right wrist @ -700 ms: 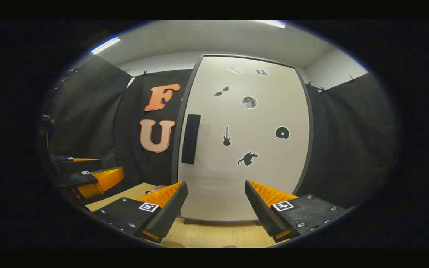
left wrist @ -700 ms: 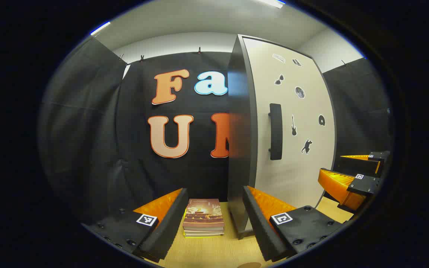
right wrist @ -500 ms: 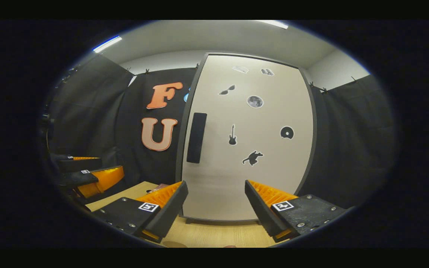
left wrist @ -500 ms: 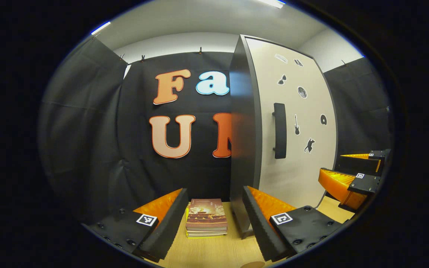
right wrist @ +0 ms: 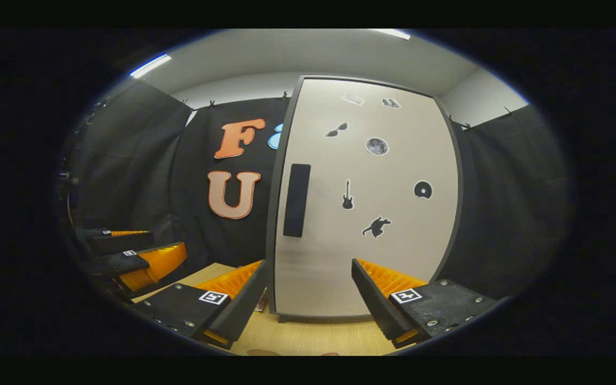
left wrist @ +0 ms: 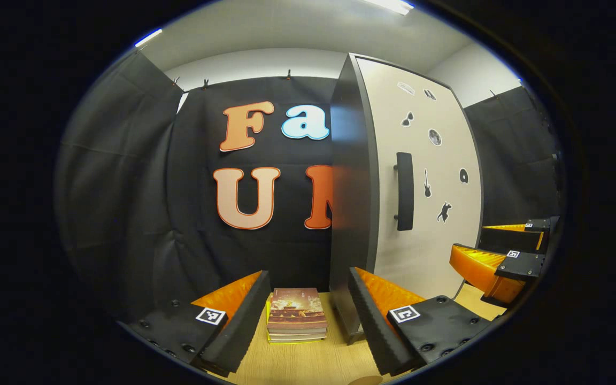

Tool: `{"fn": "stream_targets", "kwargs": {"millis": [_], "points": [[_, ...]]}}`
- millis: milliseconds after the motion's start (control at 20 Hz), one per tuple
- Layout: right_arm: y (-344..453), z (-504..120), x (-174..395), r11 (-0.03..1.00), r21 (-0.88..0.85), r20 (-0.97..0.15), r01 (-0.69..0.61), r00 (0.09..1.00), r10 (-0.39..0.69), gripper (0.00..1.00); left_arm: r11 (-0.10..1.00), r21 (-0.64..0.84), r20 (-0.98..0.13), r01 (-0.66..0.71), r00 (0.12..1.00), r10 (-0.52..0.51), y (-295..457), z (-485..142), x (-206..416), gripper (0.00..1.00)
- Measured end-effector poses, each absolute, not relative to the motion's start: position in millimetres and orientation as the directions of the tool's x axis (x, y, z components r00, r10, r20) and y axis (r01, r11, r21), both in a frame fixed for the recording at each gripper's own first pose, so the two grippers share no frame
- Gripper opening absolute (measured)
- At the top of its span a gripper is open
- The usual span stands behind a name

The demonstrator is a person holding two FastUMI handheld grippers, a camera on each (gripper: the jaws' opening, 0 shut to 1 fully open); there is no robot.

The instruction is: Open the cabinet door with the right hand, grasp the bottle in the cabinet with the left hand and place it on the coaster, then close the cabinet door with the right hand.

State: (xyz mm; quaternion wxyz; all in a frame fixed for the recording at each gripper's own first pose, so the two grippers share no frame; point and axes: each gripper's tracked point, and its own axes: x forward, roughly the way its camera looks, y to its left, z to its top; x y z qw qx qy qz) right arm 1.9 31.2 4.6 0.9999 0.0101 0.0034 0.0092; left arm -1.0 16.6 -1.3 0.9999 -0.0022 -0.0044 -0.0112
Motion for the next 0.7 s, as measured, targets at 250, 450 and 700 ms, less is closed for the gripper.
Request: {"fn": "stream_targets", "kwargs": {"millis": [250,450,700], "points": [[39.2,3.7,8.1,0.999,0.024,-0.017,-0.030,0.999,0.030,0.95,1.000,-0.019,-0.002,0.017,1.000,-0.017,22.8,-5.0,-4.6,0.95],[51.1,11.7,28.3,0.998,0.047,-0.005,-0.050,0.999,0.051,0.95,1.000,-0.012,-0.013,-0.008,1.000,0.008,36.5,-11.9,-5.9,0.95],[60.1,26.4,67.8,0.998,0.048,0.032,-0.047,0.998,0.046,0.95,0.999,-0.004,-0.016,-0.038,0.999,0.038,56.7,-15.8,-1.6,0.95]]}}
